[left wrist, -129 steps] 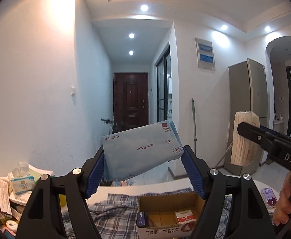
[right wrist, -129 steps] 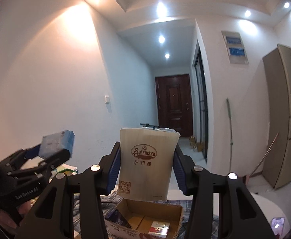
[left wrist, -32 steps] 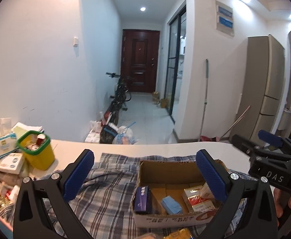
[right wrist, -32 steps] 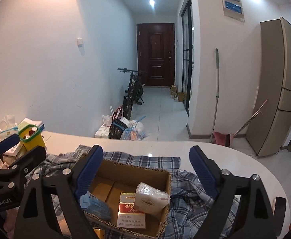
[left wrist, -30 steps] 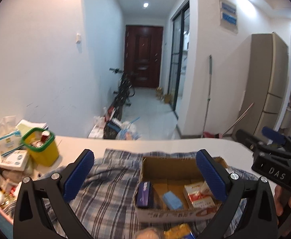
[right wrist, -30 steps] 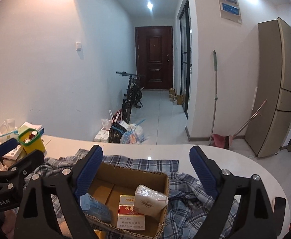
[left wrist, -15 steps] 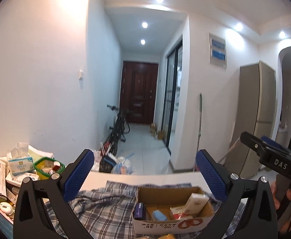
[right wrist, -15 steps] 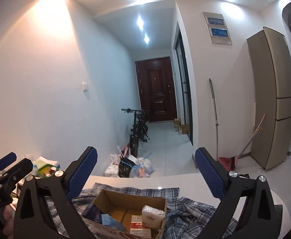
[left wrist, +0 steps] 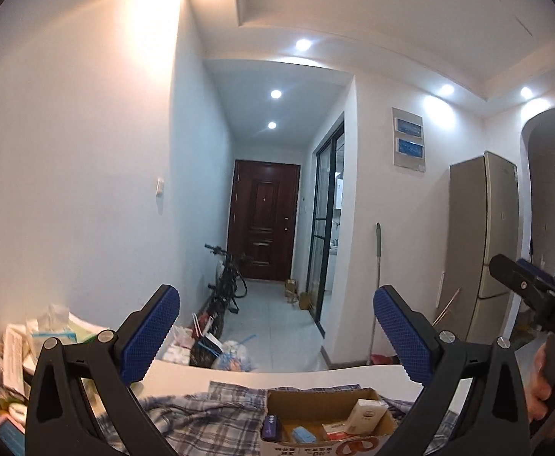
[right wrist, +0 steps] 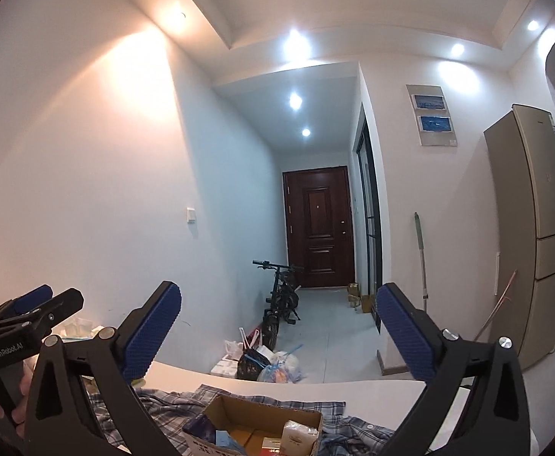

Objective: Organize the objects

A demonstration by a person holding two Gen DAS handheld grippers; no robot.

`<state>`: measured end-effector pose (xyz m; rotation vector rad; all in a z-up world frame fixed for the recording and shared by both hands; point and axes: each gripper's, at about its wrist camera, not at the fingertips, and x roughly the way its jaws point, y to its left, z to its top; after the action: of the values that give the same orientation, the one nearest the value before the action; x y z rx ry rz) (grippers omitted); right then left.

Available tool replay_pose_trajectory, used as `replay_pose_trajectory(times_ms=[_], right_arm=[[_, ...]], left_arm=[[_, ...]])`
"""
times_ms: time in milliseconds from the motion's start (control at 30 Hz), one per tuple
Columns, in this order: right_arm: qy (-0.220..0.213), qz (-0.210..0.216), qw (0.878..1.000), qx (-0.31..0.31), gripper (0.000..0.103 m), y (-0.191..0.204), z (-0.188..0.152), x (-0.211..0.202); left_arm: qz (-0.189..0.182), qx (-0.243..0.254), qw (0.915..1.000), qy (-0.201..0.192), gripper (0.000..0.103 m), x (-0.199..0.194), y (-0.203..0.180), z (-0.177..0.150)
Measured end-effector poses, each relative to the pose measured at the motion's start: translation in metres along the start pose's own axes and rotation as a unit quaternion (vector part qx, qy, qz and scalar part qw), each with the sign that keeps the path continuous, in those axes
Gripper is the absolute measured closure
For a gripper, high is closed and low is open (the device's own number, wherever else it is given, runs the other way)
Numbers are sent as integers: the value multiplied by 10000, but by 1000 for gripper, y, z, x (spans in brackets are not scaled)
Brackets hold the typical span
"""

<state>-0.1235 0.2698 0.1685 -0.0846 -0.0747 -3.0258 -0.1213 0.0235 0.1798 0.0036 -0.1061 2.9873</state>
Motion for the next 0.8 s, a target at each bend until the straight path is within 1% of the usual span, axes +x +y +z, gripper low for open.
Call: replay_pose_trajectory(times_ms=[67,100,167,233,367,400,467,500,533,633,667,800], right_arm=[[-22,-88,9999,-85,0,2,1,0],[-48,-135,9999,-87,0,0,1,0],[-80,-140,9999,-40,0,0,2,-2],[-87,-56,9999,16,0,-2,3,-5],[-138,-10,9999,-26,0,3,2,-13],[-154,-20,9999,-75,0,4,2,-15],[-183,-46,9997,-138,0,6,1,-17],[-188,-40,9997,-156,0,8,1,-18],[-195,-17,9997,-157,0,8,1,-20],[-231,95,9996,-154,0,13,2,-26],[-260,130,9995,-149,0,14,2,-28],[-439,211,9988,42,0,17,2,-41]], left_arm=[[135,69,9999,13,0,0,-1,-1],[136,1,9999,25,0,0,0,-1],[0,-166,9998,79,0,-1,4,-1],[-175,-273,9993,160,0,-1,7,1],[-273,-296,9991,138,0,-5,9,4],[-276,-271,9991,179,0,-3,9,4],[-68,-318,9992,221,0,-1,10,4],[35,-367,9992,156,0,-3,12,5],[61,-367,9993,93,0,-5,12,5],[-79,-119,9999,13,0,-14,7,10],[-124,-59,9999,-74,0,-21,5,12],[-86,-119,9992,-361,0,-40,5,17]])
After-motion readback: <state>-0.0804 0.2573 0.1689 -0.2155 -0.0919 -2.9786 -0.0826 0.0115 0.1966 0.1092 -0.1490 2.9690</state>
